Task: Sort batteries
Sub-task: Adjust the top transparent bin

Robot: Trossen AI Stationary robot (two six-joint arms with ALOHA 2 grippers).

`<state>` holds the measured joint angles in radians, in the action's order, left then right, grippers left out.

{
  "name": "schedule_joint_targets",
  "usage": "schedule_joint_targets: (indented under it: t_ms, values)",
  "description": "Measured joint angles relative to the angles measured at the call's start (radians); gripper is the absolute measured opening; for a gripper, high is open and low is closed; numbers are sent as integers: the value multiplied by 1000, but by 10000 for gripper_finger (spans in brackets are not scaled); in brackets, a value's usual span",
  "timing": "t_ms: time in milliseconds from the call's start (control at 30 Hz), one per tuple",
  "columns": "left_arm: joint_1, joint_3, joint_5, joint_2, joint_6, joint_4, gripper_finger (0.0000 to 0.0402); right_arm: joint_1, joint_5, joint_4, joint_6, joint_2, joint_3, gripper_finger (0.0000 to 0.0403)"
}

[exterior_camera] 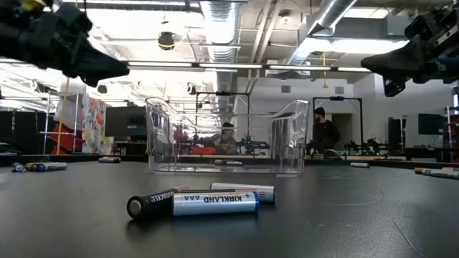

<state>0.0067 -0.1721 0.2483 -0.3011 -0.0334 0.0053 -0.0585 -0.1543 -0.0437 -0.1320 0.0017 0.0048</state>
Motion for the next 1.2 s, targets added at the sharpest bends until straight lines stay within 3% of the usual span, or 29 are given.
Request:
schedule_joint_targets:
  t_ms: [300,533,800,1200]
  values:
    - [12,-202,95,-338,-211,5,87,0,0,0,0,0,0,14]
    - [44,-399,96,-538,-208,8,87,0,0,0,0,0,0,14]
    - [45,-547,96,-674,-200,12,87,0,0,0,0,0,0,14]
    - [45,-569,96,-786,-191,9,89,0,0,0,0,0,0,14]
